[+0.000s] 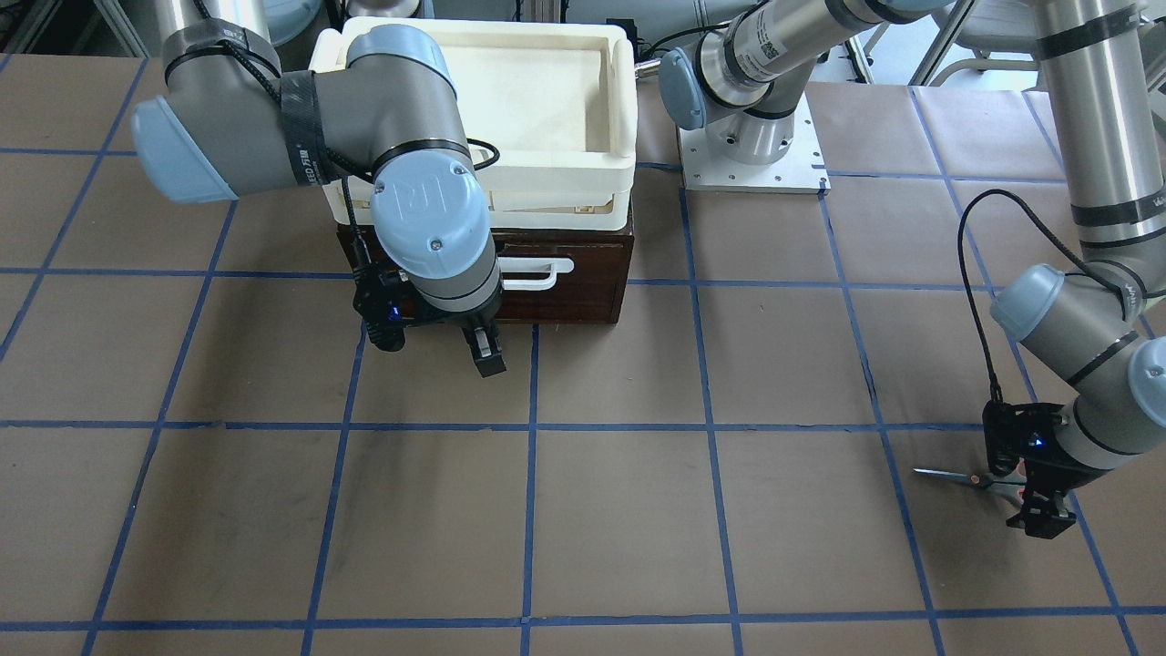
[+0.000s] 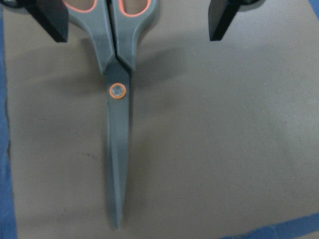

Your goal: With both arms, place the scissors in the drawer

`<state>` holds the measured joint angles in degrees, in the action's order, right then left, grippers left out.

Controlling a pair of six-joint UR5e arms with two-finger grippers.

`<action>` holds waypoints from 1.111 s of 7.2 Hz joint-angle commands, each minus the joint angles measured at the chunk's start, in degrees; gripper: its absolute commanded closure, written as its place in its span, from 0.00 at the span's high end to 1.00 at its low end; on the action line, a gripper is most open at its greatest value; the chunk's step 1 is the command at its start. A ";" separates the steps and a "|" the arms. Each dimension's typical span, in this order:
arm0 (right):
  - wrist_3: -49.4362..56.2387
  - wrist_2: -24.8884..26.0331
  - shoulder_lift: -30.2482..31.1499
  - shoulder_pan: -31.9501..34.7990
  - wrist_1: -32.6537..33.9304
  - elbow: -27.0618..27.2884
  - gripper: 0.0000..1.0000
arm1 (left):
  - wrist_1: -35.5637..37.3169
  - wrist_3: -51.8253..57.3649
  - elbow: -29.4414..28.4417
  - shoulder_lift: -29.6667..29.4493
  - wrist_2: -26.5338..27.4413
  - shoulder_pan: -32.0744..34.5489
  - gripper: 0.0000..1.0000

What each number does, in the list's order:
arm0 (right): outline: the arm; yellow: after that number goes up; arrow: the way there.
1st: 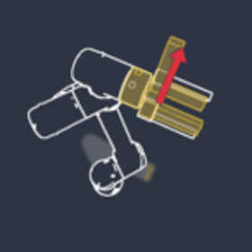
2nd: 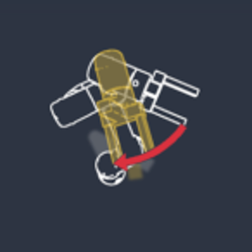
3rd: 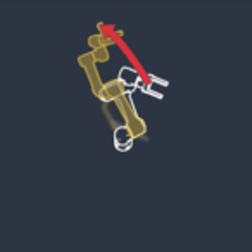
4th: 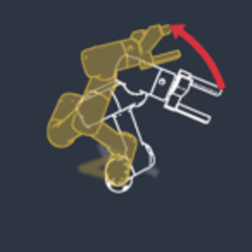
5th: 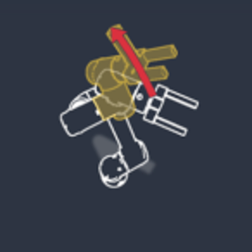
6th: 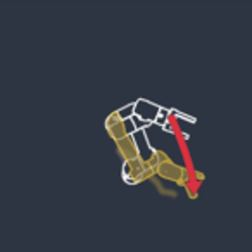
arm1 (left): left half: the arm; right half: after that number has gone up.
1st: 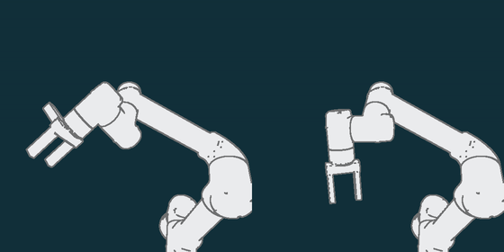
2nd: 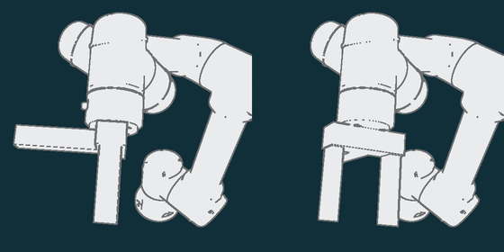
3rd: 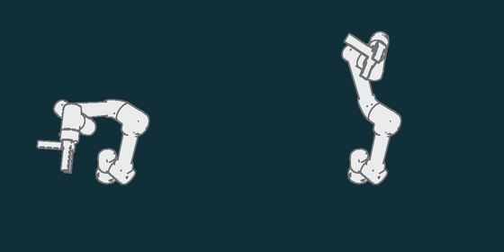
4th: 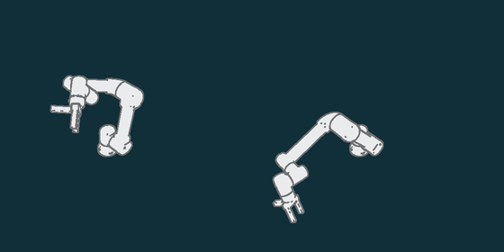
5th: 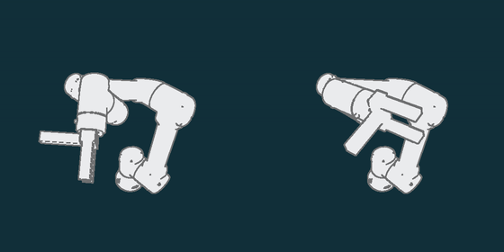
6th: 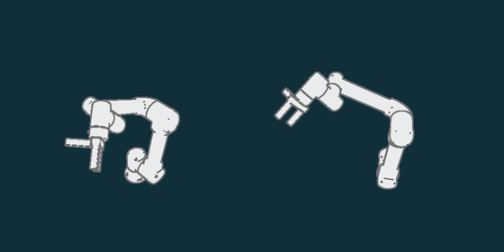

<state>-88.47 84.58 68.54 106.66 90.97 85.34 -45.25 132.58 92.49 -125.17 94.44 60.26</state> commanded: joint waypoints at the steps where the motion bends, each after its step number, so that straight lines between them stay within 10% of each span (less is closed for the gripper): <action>1: -0.47 -0.03 -1.12 0.13 -1.04 -0.08 1.00 | 1.83 -2.04 0.32 -0.16 -0.48 -0.32 1.00; 8: -2.49 -1.61 -1.82 0.13 -3.95 -0.08 1.00 | 1.30 -4.61 1.03 -0.60 -3.82 -1.29 0.90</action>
<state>-90.44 83.69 67.10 106.79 86.97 85.25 -43.86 128.15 93.57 -125.73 91.86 59.22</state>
